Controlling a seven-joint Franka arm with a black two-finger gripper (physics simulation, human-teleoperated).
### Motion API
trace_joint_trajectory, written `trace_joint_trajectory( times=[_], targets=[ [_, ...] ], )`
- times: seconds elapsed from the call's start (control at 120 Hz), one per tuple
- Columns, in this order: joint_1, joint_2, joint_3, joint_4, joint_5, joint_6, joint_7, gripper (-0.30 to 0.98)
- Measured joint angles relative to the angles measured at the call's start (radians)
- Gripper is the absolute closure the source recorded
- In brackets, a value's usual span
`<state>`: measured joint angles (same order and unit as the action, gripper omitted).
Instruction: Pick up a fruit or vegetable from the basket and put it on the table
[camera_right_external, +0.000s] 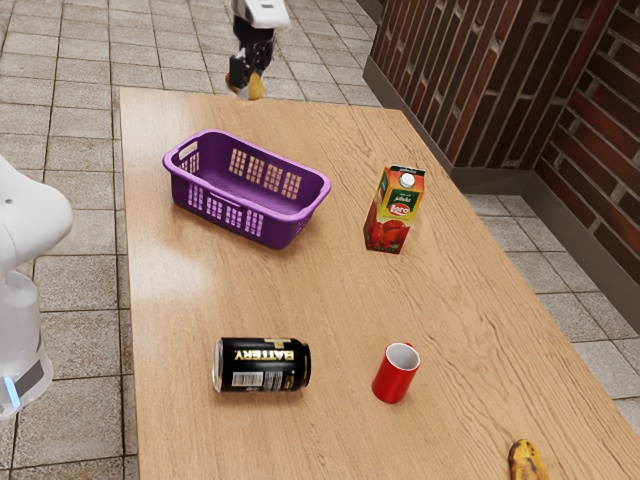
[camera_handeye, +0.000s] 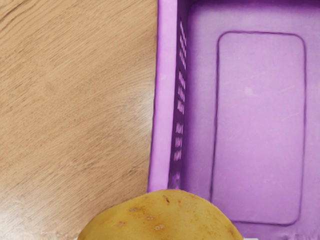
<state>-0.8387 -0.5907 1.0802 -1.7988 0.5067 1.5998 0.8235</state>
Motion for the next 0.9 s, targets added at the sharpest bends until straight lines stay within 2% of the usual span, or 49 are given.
trace_joint_trajectory(
  times=[0.075,0.233,0.3,0.458,0.6,0.708,0.833,0.9],
  targets=[
    [0.031,0.006,-0.037,0.04,0.007,-0.026,0.007,0.36],
    [-0.051,0.019,-0.036,0.098,0.02,0.027,0.019,0.36],
    [-0.103,0.02,0.027,0.099,0.038,0.096,0.025,0.37],
    [-0.149,0.01,0.088,0.099,0.093,0.243,0.039,0.36],
    [-0.258,-0.133,0.179,0.075,0.187,0.371,0.051,0.36],
    [-0.285,-0.217,0.231,0.027,0.252,0.465,0.058,0.35],
    [-0.335,-0.221,0.337,0.004,0.276,0.533,0.064,0.35],
    [-0.347,-0.22,0.364,0.001,0.279,0.553,0.067,0.34]
  ],
)
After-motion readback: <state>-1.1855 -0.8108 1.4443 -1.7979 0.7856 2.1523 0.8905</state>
